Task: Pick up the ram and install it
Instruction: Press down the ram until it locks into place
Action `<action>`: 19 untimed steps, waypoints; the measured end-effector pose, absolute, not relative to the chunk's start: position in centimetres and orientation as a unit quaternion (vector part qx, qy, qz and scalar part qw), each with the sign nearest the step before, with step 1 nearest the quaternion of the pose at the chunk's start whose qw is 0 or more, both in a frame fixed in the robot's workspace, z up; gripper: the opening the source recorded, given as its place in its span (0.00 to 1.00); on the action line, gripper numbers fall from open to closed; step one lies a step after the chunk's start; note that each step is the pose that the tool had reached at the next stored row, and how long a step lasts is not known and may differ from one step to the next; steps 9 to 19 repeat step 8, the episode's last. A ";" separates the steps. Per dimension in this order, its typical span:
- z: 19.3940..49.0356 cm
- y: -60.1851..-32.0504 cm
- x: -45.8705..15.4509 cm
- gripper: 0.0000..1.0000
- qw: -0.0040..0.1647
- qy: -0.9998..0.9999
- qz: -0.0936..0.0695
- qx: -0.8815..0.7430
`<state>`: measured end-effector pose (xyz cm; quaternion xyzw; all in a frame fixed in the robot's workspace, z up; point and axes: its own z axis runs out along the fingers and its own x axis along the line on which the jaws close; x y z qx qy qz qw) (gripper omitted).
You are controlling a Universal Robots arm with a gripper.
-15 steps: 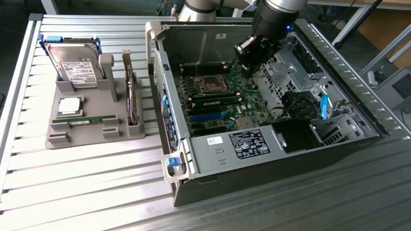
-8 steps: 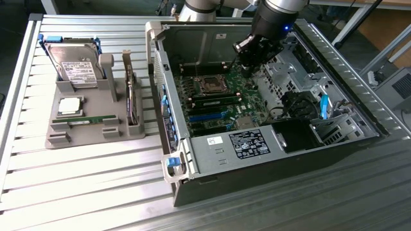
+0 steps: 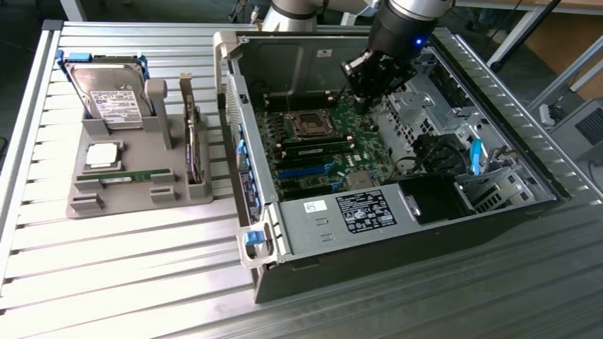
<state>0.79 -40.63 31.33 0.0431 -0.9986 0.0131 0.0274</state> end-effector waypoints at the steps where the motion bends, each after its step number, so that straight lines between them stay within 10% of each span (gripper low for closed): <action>1: 31.3 -40.6 0.8 0.09 0.028 -0.999 0.013 0.037; 19: 31.3 -40.6 0.8 0.09 0.028 -0.999 0.013 0.034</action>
